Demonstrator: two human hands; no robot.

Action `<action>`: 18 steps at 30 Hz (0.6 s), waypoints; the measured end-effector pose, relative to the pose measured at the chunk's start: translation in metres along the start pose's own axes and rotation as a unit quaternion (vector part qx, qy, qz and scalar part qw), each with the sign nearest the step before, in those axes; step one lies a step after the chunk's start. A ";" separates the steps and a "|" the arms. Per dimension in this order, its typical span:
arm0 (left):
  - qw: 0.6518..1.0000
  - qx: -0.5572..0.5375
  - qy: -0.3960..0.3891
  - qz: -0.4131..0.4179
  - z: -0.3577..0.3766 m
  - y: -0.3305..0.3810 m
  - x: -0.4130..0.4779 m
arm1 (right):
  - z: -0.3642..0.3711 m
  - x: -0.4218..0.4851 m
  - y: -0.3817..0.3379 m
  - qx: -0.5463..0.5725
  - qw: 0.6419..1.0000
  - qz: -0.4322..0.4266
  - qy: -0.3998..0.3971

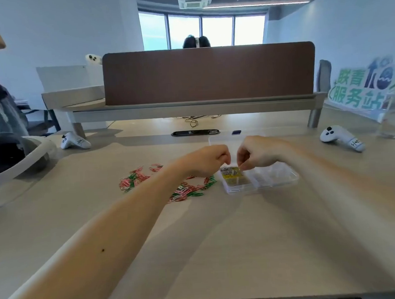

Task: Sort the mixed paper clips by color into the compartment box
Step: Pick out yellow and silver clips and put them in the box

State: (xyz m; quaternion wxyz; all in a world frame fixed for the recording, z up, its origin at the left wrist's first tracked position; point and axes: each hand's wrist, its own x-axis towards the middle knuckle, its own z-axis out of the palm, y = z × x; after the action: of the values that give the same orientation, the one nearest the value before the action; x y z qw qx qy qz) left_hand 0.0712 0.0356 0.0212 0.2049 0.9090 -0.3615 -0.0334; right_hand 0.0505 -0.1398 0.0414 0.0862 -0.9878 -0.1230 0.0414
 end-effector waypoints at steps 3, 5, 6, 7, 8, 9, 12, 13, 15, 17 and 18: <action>1.000 0.008 -0.011 0.000 0.007 0.006 0.010 | 0.006 0.000 0.006 0.020 1.000 -0.004 0.022; 0.999 0.032 -0.027 0.005 0.012 0.008 0.017 | 0.008 -0.003 0.011 0.034 0.999 -0.006 0.034; 0.999 0.043 -0.031 0.007 0.013 0.007 0.018 | 0.009 -0.003 0.012 0.040 0.998 -0.008 0.039; 0.998 0.048 -0.033 0.010 0.014 0.007 0.019 | 0.009 -0.003 0.014 0.048 0.998 -0.007 0.045; 0.998 0.049 -0.032 0.015 0.015 0.007 0.021 | 0.009 -0.005 0.015 0.055 0.997 -0.006 0.050; 0.998 0.046 -0.030 0.020 0.015 0.008 0.022 | 0.008 -0.006 0.018 0.061 0.997 -0.002 0.052; 0.998 0.034 -0.019 0.040 0.015 0.005 0.021 | 0.008 -0.007 0.023 0.081 0.995 0.003 0.050; 0.999 0.024 -0.015 0.045 0.015 0.005 0.021 | 0.008 -0.008 0.025 0.086 0.995 0.006 0.050; 0.999 -0.006 -0.007 0.053 0.013 0.003 0.019 | 0.008 -0.008 0.026 0.095 0.994 0.012 0.051; 0.998 -0.037 -0.006 0.059 0.010 0.002 0.018 | 0.007 -0.008 0.026 0.100 0.994 0.014 0.052; 0.997 -0.048 -0.008 0.062 0.008 0.002 0.017 | 0.006 -0.009 0.026 0.103 0.993 0.013 0.052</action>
State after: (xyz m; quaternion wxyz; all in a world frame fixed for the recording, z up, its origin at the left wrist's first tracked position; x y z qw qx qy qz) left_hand 0.0803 0.0202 0.0158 0.2470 0.8735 -0.4170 -0.0453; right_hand 0.0474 -0.1654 0.0311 0.1932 -0.9760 -0.1007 0.0030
